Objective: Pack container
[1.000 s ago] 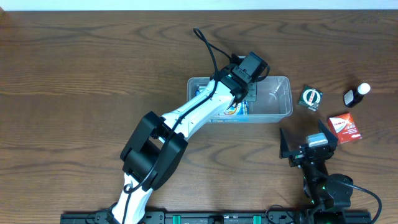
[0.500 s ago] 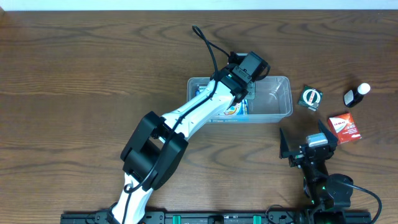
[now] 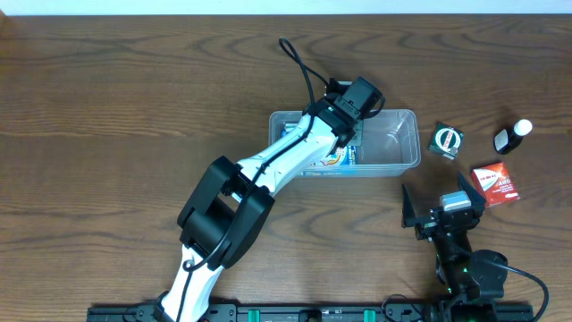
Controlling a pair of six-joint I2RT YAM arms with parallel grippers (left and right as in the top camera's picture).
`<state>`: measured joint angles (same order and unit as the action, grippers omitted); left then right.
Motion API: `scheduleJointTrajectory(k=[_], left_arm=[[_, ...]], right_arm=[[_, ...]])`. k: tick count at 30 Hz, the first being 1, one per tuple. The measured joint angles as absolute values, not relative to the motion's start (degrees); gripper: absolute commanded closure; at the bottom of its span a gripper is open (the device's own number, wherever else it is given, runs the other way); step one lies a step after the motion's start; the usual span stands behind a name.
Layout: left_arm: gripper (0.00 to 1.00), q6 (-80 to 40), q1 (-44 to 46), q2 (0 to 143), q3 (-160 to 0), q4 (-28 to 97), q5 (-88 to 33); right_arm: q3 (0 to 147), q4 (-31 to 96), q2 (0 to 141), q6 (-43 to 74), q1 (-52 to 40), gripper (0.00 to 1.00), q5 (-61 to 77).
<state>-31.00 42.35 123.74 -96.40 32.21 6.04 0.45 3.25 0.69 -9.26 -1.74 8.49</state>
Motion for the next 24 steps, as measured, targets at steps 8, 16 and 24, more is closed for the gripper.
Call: scheduleJointTrajectory(k=[8, 16, 24], left_arm=[[0.94, -29.76, 40.93, 123.74, -96.4, 33.26, 6.33], [0.94, -29.32, 39.88, 123.74, -96.4, 34.52, 7.79], [0.94, -28.53, 39.75, 123.66, -96.4, 34.65, 7.97]], right_arm=[[0.45, 3.25, 0.69, -9.26, -1.74, 0.01, 8.49], [0.45, 3.25, 0.69, -9.26, -1.74, 0.01, 8.49], [0.45, 3.27, 0.69, -9.26, -1.74, 0.01, 8.51]])
